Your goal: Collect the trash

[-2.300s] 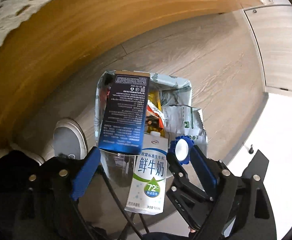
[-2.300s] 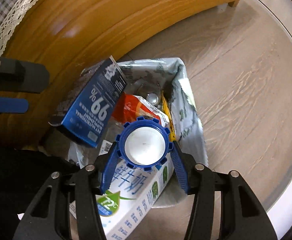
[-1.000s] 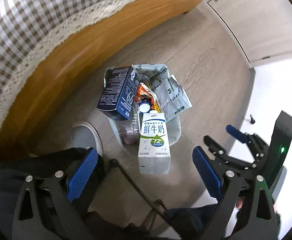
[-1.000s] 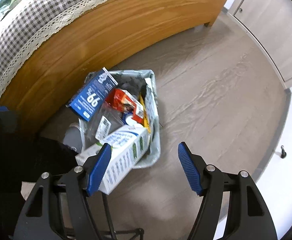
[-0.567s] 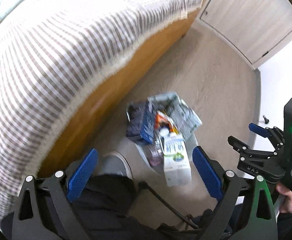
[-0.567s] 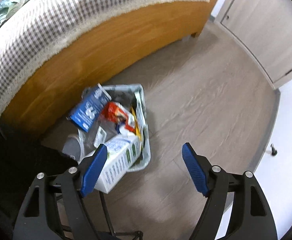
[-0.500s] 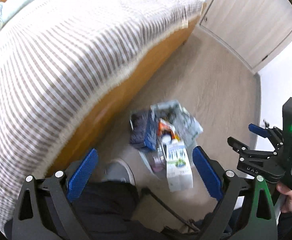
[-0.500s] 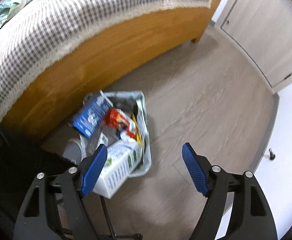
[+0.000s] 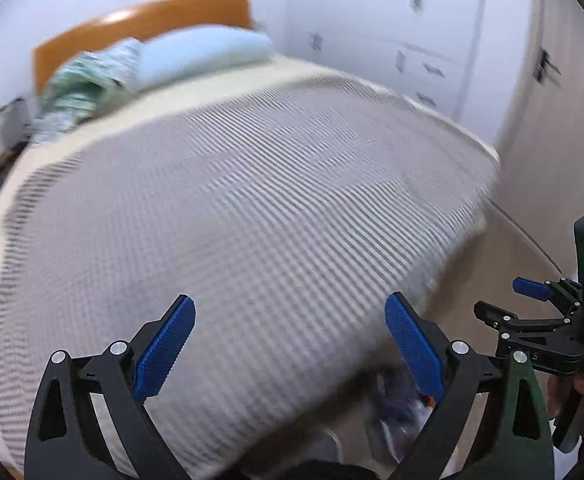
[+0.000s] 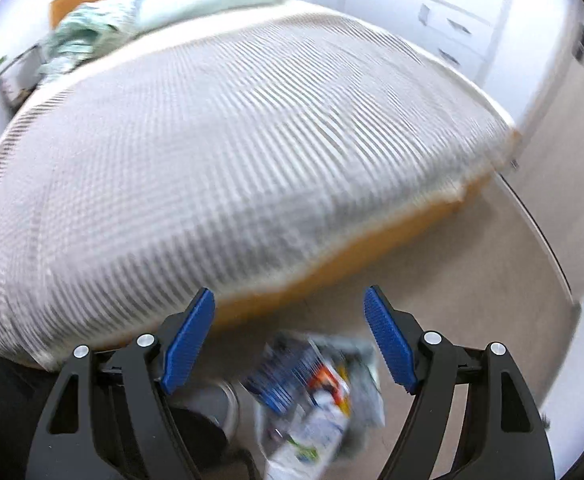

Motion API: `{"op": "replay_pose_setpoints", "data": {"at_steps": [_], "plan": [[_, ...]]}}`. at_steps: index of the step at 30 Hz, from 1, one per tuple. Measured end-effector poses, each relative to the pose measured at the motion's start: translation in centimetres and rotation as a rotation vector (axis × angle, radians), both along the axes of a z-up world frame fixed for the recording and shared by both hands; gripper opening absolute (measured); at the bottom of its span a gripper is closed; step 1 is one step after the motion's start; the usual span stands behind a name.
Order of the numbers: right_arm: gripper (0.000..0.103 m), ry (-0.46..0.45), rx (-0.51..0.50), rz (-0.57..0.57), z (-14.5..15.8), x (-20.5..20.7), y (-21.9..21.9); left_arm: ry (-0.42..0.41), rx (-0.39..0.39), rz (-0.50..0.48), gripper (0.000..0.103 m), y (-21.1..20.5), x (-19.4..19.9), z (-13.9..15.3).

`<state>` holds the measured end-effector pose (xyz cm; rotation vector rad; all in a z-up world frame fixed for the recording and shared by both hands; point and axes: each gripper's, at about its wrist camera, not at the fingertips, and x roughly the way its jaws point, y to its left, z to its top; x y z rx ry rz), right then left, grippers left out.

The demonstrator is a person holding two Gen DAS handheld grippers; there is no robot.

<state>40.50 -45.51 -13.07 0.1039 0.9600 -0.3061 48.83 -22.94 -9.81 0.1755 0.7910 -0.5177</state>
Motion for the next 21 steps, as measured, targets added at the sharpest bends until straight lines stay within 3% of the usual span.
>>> {"op": "replay_pose_setpoints", "data": {"at_steps": [14,19,21], "plan": [[0.074,-0.167,0.024,0.314,6.8,18.5,13.9,-0.186,0.021,0.335,0.095,15.1,12.0,7.1],[0.074,-0.195,0.103,0.404,7.5,24.6,17.7,-0.239,-0.042,0.428,0.095,19.3,17.5,8.6],[0.074,-0.217,0.092,0.414,8.1,26.6,18.8,-0.266,-0.039,0.475,0.095,20.3,19.1,8.8]]}}
